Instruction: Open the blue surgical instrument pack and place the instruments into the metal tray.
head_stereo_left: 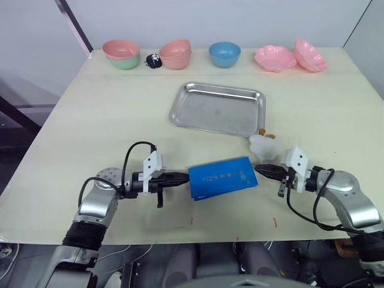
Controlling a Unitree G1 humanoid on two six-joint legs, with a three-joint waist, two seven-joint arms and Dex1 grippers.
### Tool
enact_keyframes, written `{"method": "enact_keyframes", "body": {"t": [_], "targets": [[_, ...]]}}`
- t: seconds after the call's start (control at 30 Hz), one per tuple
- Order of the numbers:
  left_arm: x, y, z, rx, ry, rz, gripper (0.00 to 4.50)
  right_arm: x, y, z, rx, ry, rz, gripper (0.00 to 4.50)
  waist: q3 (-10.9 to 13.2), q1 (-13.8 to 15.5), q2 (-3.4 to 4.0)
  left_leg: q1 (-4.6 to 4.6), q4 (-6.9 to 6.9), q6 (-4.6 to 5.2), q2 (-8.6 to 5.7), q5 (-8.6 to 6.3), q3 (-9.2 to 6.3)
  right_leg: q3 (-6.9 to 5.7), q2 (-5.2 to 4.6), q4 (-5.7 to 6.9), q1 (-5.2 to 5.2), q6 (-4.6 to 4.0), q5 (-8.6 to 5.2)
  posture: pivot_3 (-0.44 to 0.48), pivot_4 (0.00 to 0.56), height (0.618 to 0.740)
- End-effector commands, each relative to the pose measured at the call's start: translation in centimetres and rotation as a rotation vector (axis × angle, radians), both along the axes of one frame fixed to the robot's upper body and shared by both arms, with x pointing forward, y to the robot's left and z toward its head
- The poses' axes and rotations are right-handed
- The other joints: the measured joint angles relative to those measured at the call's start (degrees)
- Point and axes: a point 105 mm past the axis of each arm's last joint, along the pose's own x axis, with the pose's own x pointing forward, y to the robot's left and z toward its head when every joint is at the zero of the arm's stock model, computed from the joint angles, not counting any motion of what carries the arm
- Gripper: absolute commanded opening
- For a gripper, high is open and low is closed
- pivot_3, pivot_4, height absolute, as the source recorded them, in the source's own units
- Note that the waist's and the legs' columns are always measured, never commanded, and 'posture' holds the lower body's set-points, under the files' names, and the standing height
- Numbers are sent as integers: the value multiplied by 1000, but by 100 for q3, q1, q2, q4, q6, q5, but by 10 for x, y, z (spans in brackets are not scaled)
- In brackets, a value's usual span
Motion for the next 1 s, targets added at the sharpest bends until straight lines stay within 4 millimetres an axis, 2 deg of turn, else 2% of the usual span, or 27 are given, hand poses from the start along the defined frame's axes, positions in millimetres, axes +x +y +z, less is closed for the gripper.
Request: {"method": "enact_keyframes", "body": {"t": [0.03,0.23,0.6,1.0], "targets": [[0,-4,-2,-6,-2,-25,48,0,9,8,4,-44,32,0,0,-1,0,1,0,0,0,0,0,1,0,1,0,0,0,0,150,740],[3,-7,-6,-22,-5,-31,48,-8,13,5,14,-18,64,0,-1,-1,1,2,0,0,0,0,-3,-2,1,4,0,0,0,0,150,740],[23,-9,-5,-34,-42,7,48,-33,18,2,64,74,102,0,-6,20,8,3,2,0,-1,1,-20,-17,1,4,11,0,0,0,150,740],[17,-9,1,-30,-23,-39,48,-25,11,4,71,27,25,0,-6,5,8,7,2,0,-1,1,-24,-19,1,2,17,0,0,0,150,740]]}}
